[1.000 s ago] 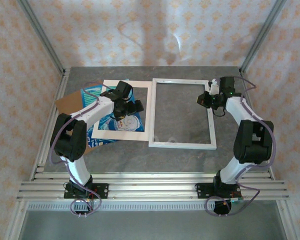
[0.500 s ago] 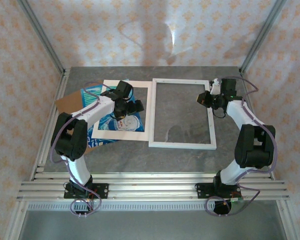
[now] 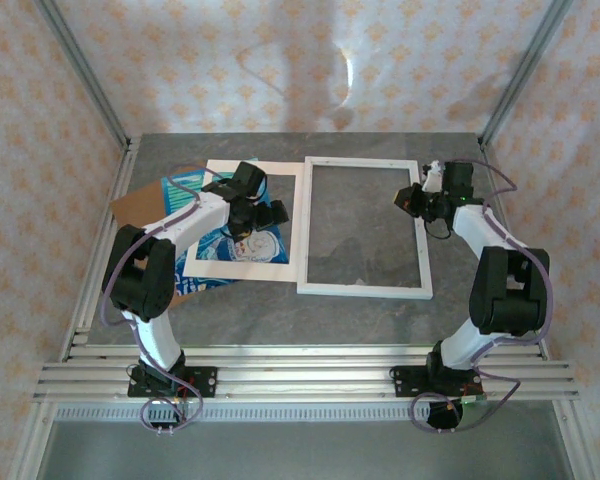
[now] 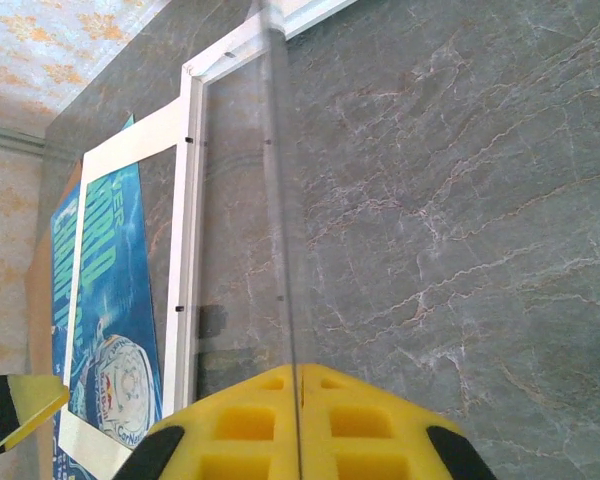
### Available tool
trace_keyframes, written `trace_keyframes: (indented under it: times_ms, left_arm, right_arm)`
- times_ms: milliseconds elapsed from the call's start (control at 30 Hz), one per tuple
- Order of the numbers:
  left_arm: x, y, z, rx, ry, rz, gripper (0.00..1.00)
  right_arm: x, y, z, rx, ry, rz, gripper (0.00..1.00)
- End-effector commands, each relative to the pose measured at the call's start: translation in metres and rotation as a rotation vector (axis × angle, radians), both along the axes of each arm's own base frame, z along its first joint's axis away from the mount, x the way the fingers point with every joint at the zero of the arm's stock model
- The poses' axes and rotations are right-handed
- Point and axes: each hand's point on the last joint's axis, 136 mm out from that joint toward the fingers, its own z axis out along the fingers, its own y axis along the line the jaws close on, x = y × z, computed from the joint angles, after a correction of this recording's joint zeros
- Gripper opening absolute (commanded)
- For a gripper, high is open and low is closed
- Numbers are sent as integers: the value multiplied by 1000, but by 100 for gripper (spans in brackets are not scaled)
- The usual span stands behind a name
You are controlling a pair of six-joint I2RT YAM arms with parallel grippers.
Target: Put the photo into the frame
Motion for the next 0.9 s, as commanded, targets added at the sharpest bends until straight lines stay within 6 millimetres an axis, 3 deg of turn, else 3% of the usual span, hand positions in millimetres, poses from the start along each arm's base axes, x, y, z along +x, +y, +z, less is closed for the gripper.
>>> trace_keyframes:
  times_ms: [0, 100, 367, 633, 867]
  left_arm:
    - [1, -7, -2, 1, 3, -26, 100]
    - [-1, -9, -5, -7, 8, -27, 100]
    - [-3, -14, -7, -18, 6, -33, 100]
    - [-5, -22, -10, -26, 8, -44, 100]
    - [-8, -27, -12, -30, 9, -52, 100]
  right_arm:
    - [5, 3, 5, 28, -14, 13, 0]
    - [3, 4, 4, 21, -4, 22, 0]
    - [-1, 1, -6, -15, 42, 33, 20]
    - [-1, -11, -21, -83, 86, -10, 47]
    - [4, -27, -40, -152, 145, -77, 50]
